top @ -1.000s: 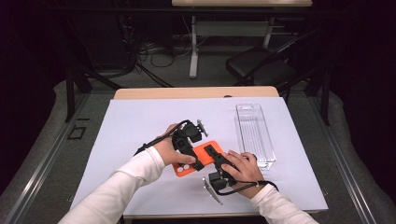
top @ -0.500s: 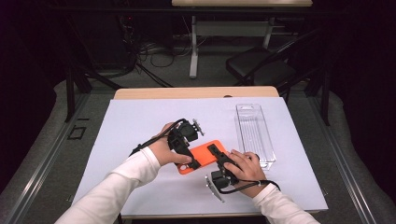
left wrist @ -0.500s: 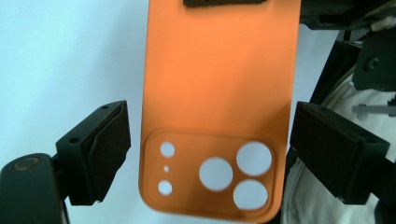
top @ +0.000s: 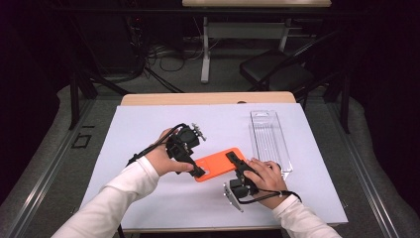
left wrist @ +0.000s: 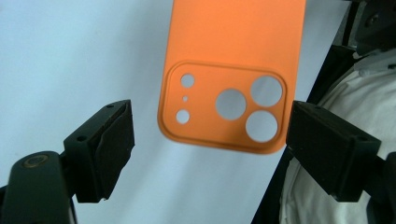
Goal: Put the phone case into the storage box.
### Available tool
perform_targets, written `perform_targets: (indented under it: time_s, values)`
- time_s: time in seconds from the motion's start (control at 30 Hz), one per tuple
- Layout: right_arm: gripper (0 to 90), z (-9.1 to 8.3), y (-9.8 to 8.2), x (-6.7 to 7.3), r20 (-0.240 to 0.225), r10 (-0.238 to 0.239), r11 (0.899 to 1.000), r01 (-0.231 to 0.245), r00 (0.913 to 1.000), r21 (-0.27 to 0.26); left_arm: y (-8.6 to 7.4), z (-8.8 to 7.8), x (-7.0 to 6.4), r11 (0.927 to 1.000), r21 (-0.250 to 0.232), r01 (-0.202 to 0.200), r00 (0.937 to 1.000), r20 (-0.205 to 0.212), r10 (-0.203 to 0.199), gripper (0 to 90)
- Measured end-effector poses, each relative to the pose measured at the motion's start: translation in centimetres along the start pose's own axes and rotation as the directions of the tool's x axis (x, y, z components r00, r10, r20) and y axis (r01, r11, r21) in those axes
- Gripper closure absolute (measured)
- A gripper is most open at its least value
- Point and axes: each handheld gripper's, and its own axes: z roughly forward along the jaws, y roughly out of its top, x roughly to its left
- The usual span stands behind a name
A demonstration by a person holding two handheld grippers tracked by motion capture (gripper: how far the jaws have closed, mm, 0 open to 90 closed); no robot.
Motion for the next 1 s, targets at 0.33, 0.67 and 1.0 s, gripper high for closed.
perform_targets:
  time_s: [0.33,0.67,1.0]
  values:
    - [86.8,-0.1,-0.3,-0.1,-0.008,0.002,1.0,-0.002,1.0,0.013,-1.1,-0.8,0.6,0.9994,-0.025,0.023,0.9997,-0.008,-0.024,15.6]
    - [86.8,-0.2,-0.4,-0.3,-0.015,0.022,1.0,-0.022,0.9996,0.015,-1.2,-1.1,0.7,0.9988,-0.045,0.021,0.9998,-0.008,-0.021,15.9]
    - [86.9,-0.2,-1.2,-0.9,-0.062,0.139,0.99,-0.138,0.9884,0.016,-1.2,-2.6,0.4,0.9932,-0.116,0.001,1.0,0.004,0.0,17.8]
